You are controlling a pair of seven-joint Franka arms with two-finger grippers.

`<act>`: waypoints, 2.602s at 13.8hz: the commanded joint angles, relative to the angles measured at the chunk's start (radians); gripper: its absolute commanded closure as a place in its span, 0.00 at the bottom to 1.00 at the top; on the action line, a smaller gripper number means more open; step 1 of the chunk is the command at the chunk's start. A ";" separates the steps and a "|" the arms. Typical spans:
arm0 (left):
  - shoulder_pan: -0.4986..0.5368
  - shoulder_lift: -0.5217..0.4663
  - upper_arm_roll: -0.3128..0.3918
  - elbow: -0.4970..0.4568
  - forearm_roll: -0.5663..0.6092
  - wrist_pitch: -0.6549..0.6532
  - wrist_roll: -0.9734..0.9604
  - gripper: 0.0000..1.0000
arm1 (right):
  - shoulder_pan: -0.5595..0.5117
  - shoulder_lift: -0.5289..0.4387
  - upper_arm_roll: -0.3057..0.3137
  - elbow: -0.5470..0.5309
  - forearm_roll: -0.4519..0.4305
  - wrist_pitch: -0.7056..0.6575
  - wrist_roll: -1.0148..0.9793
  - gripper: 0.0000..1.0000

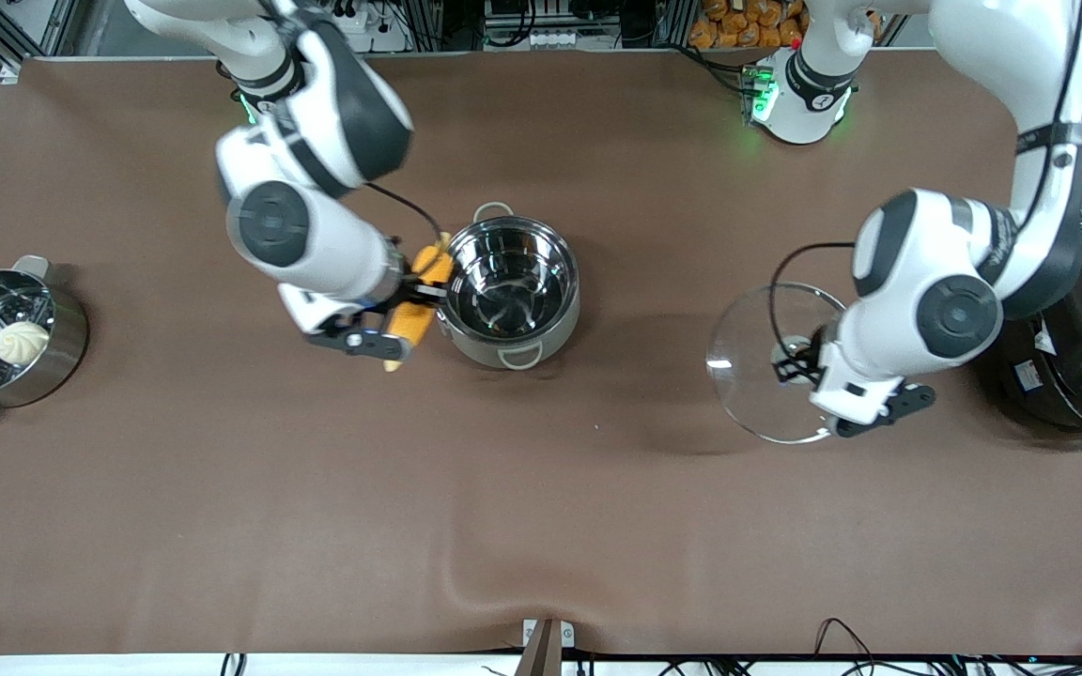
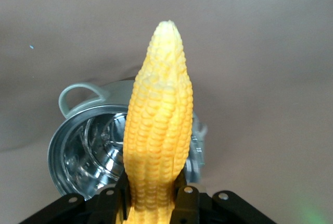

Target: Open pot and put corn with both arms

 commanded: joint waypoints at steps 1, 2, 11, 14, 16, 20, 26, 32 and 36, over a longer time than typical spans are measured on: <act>0.014 -0.085 -0.011 -0.220 0.012 0.141 0.017 1.00 | 0.058 0.013 -0.010 -0.088 0.015 0.132 0.045 0.70; 0.014 -0.085 -0.011 -0.270 0.012 0.182 0.015 1.00 | 0.083 0.013 -0.004 -0.129 0.015 0.190 0.047 0.70; 0.051 -0.087 -0.010 -0.539 0.021 0.474 0.017 1.00 | 0.155 0.026 0.002 -0.163 0.012 0.222 0.085 0.70; 0.051 -0.065 -0.010 -0.555 0.021 0.494 0.017 1.00 | 0.175 0.030 0.002 -0.198 0.011 0.267 0.091 0.70; 0.051 -0.065 -0.008 -0.549 0.021 0.493 0.022 0.73 | 0.195 0.030 0.002 -0.231 0.011 0.335 0.116 0.70; 0.051 -0.123 -0.004 -0.486 0.021 0.430 0.020 0.00 | 0.218 0.036 0.002 -0.232 0.011 0.340 0.139 0.69; 0.065 -0.183 -0.008 -0.092 0.104 -0.025 0.072 0.00 | 0.235 0.033 0.003 -0.232 0.009 0.338 0.187 0.23; 0.060 -0.237 -0.017 0.093 0.117 -0.245 0.109 0.00 | 0.197 -0.010 0.003 -0.222 0.012 0.326 0.176 0.00; 0.070 -0.295 -0.017 0.090 0.081 -0.259 0.198 0.00 | 0.018 -0.146 0.002 -0.212 0.018 0.156 0.031 0.00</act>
